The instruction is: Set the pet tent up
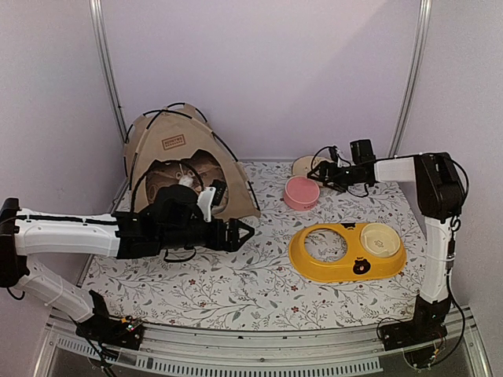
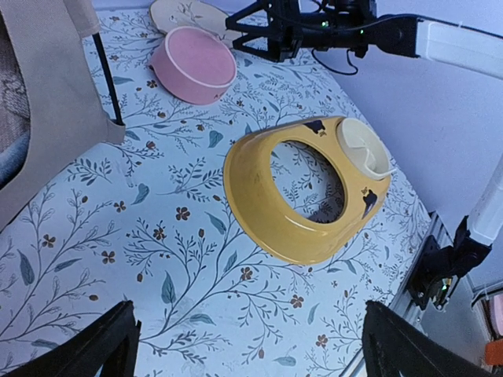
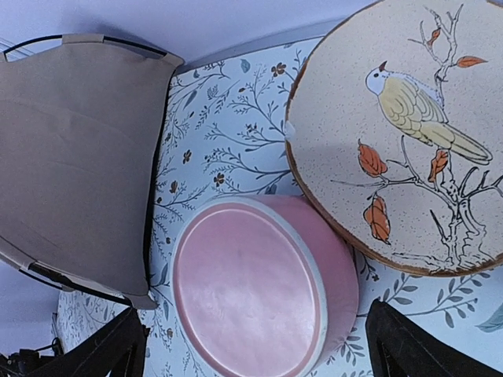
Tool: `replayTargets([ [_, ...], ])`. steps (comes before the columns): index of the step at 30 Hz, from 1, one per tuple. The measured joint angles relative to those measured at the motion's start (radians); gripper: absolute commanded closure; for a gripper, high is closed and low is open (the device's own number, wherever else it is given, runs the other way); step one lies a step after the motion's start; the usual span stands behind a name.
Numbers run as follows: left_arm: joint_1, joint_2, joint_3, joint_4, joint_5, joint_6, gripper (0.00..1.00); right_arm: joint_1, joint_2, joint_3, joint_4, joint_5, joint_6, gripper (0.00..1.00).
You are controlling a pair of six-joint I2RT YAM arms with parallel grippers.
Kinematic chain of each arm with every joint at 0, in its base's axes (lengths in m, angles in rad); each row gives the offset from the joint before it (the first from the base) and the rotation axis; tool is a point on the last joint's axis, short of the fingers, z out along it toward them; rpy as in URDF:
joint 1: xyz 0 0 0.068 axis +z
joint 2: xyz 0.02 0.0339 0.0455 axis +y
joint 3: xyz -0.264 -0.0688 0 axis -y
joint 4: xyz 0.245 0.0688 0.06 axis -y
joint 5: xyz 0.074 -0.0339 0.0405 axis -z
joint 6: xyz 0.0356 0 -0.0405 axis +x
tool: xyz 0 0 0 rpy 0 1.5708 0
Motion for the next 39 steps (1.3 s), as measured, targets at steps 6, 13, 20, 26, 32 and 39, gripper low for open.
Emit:
replayTargets([
  [6, 0.0, 0.0, 0.0, -0.013, -0.002, 0.0, 0.01, -0.005, 0.079, -0.003, 0.023, -0.061, 0.017, 0.01],
  [13, 0.0, 0.0, 0.0, -0.019, -0.002, 0.0, 0.01, -0.008, 0.106, -0.015, 0.053, -0.103, 0.041, 0.01],
  [20, 0.0, 0.0, 0.003, -0.029, -0.005, 0.0, 0.01, -0.008, 0.167, 0.037, 0.084, -0.177, 0.053, 0.01],
  [26, 0.002, 0.0, 0.003, -0.036, -0.006, 0.0, 0.0, -0.011, 0.214, 0.08, 0.118, -0.255, 0.053, 0.01],
  [32, 0.002, 0.0, 0.006, -0.037, -0.006, 0.0, 0.01, -0.014, 0.219, 0.075, 0.125, -0.293, 0.064, 0.21],
  [39, 0.002, 0.002, 0.014, -0.036, -0.005, 0.0, 0.01, 0.002, 0.179, 0.019, 0.14, -0.349, 0.11, 0.45],
])
